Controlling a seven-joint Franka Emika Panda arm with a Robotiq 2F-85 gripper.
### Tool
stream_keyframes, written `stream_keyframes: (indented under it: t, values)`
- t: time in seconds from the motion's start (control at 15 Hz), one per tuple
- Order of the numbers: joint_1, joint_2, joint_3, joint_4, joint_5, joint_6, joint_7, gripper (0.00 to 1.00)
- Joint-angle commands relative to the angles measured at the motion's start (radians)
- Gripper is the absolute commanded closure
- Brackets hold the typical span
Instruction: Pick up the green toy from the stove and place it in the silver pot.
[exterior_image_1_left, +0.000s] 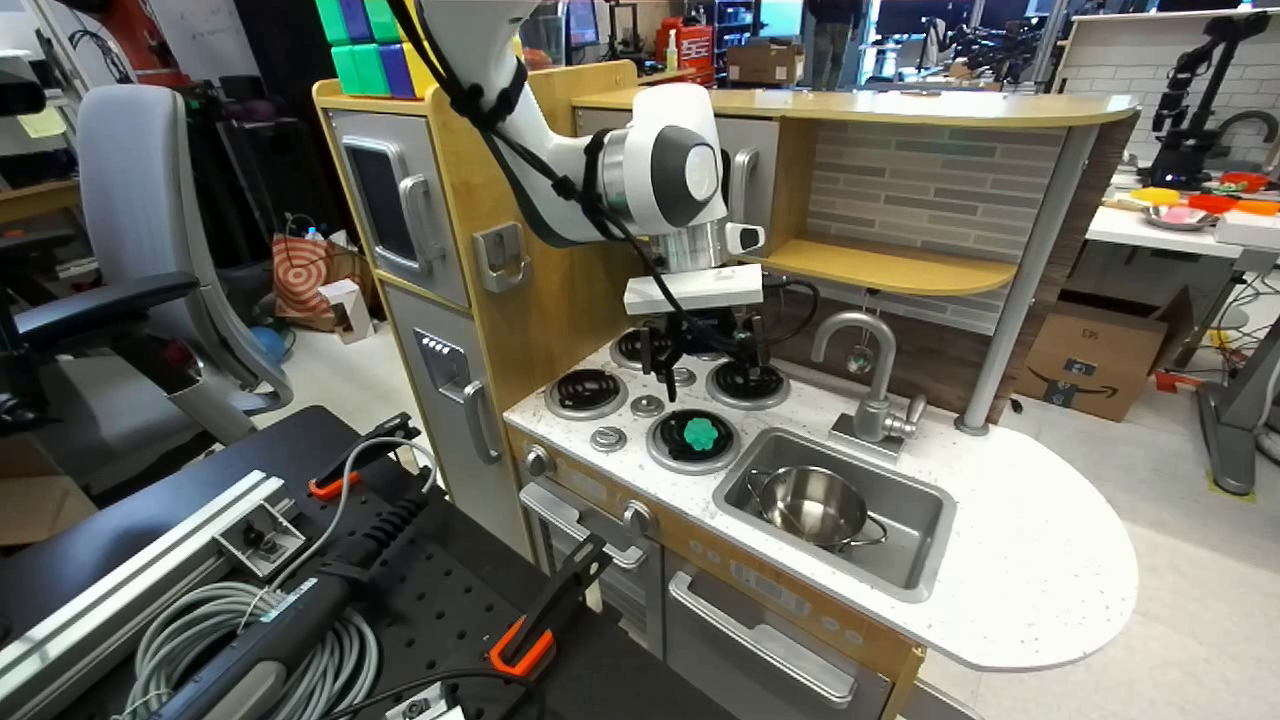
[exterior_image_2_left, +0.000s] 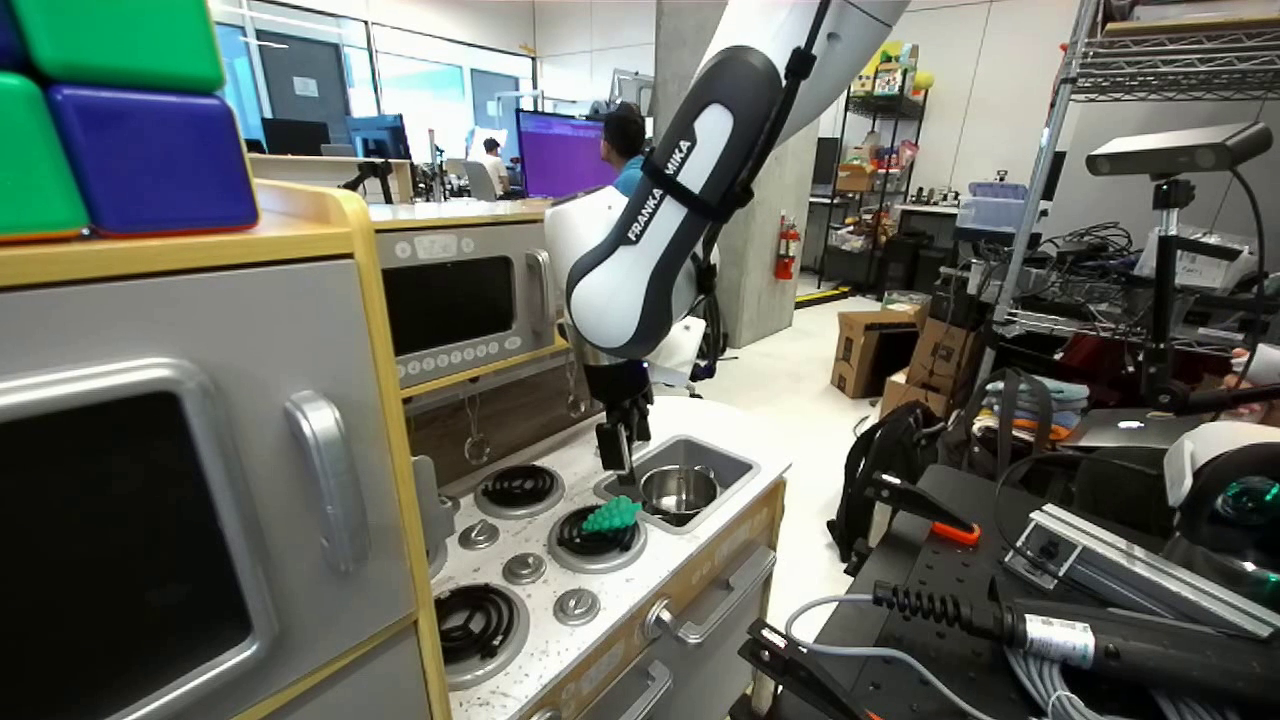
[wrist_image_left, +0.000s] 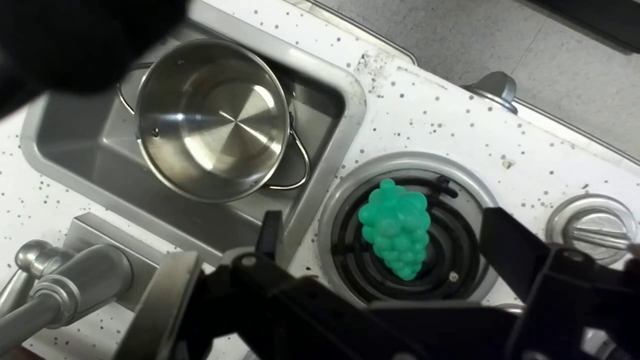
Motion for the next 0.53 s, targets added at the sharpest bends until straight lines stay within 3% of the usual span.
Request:
stream_keyframes:
  t: [0.0, 0.47]
  values:
    - [-0.033, 0.053, 0.045, 0.028, 0.038, 0.019, -0.013, 0.00]
    - [-0.021, 0.131, 0.040, 0.076, 0.072, 0.036, 0.045, 0.00]
